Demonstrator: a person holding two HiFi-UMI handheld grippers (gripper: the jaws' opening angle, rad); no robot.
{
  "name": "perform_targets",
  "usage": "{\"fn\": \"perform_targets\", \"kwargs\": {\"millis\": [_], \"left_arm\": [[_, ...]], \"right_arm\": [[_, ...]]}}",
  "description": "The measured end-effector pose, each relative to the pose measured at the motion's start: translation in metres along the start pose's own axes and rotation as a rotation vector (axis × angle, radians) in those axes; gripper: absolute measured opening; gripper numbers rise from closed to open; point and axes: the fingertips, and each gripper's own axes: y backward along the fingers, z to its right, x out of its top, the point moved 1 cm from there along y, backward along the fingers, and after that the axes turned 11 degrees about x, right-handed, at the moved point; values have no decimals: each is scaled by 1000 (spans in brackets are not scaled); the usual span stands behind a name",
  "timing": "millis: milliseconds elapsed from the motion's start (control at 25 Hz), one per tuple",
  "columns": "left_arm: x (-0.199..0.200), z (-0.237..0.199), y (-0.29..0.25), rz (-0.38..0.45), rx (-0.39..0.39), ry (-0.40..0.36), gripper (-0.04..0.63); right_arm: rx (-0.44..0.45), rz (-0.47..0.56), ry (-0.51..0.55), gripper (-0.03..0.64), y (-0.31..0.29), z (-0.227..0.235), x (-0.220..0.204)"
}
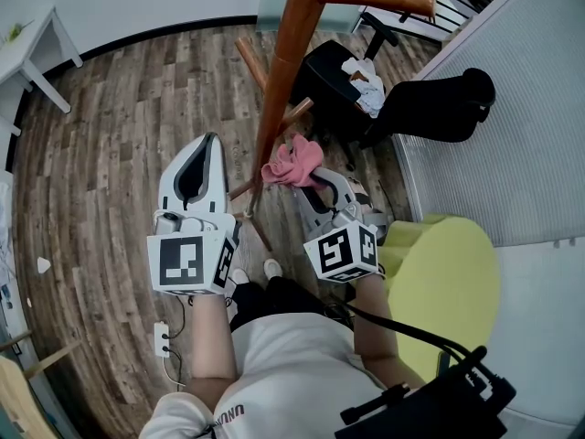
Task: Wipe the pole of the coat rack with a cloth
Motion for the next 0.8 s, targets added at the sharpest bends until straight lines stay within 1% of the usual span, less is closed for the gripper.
{"fn": "perform_targets", "kwargs": {"millis": [440,800], "left_arm": [[0,10,0,1,-26,2,11],[2,15,-2,5,-32,2,10]], "right_arm": [[-15,2,-18,78,14,2,-4],[-17,13,-42,78,25,9,-8]]}}
